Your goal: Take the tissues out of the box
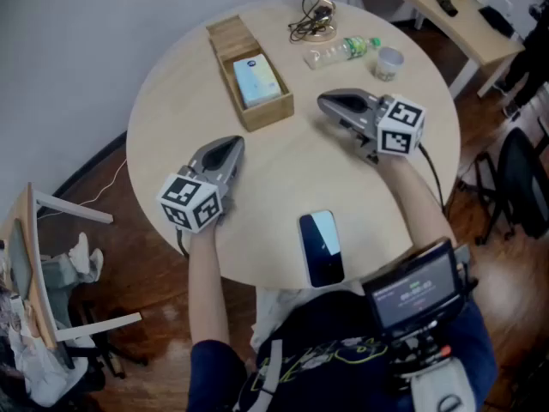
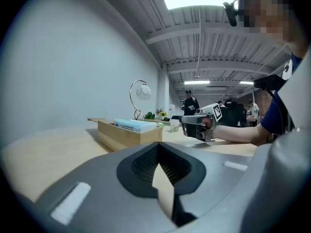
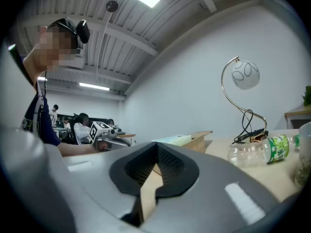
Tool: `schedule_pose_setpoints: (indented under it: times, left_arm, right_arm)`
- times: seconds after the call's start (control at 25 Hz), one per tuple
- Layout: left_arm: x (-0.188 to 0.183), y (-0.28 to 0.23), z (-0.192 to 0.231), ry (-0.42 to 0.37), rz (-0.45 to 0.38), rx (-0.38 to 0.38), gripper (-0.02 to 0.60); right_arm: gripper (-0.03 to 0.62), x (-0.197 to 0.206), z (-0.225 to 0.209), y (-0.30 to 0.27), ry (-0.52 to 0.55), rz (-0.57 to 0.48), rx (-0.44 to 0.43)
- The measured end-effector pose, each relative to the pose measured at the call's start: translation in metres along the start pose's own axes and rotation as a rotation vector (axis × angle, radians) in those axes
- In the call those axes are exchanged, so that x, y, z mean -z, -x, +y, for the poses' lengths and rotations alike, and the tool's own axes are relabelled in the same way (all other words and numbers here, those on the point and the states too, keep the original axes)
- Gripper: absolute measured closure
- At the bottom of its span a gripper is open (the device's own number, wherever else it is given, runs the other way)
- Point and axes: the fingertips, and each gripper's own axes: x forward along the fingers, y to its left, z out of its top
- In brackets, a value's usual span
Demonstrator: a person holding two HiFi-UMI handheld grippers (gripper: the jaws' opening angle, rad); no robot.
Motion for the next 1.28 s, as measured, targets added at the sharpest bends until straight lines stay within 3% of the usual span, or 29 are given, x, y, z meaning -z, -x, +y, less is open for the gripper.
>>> schedule_pose_setpoints:
  times: [0.48, 1.28]
  left_arm:
    - [0.0, 0.0, -0.002, 0.001, 0.002, 0.005, 0.577]
    - [-0.001, 0.0, -0.002, 0.0, 0.002, 0.006, 0.577]
  right_arm:
    - [0.59, 0.022, 0.008, -0.012, 0.042, 0.096, 0.009]
    - [0.591, 0.031, 0.009, -0.017, 0.072, 0.136, 0.015]
